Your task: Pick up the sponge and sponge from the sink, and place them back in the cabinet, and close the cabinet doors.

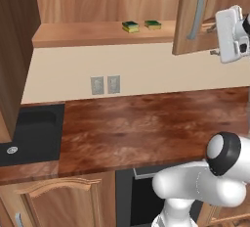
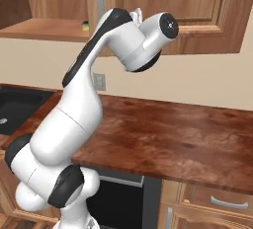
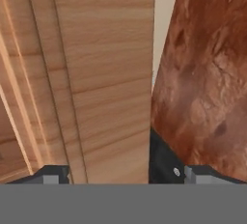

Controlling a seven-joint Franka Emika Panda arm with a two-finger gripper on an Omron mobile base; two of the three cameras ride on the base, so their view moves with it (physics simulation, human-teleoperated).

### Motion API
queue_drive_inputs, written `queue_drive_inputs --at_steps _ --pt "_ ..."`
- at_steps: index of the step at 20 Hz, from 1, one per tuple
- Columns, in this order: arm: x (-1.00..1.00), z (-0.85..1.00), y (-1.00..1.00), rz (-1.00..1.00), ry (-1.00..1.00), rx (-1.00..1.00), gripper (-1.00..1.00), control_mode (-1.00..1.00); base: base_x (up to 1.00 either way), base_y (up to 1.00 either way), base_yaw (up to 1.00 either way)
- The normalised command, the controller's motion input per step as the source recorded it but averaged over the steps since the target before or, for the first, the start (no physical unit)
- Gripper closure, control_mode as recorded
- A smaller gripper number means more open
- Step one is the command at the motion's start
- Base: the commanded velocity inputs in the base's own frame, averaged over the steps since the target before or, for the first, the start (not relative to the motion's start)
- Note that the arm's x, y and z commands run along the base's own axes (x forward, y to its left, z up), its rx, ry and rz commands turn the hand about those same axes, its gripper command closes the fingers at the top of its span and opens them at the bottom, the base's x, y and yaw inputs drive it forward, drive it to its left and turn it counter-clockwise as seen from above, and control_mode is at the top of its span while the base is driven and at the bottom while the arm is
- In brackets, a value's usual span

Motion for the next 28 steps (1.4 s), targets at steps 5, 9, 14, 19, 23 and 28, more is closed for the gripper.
queue_drive_inputs --at_steps 5,9,14,19,23,28 --pt "0.57 -0.16 0.37 -0.19 0.0 0.0 -1.0 -1.0 0.0 0.0 0.0" --pt "0.59 -0.15 0.32 -0.17 0.0 0.0 -1.0 -1.0 0.0 0.0 0.0" --pt "0.59 -0.18 0.25 -0.16 0.0 0.02 -1.0 -1.0 0.0 0.0 0.0" --pt "0.55 -0.21 0.16 -0.19 0.01 0.0 -1.0 -1.0 0.0 0.0 0.0" --pt "0.53 -0.26 0.13 -0.23 0.01 0.0 -1.0 -1.0 0.0 0.0 0.0" --pt "0.52 -0.25 0.05 -0.23 0.03 0.0 -1.0 -1.0 0.0 0.0 0.0"
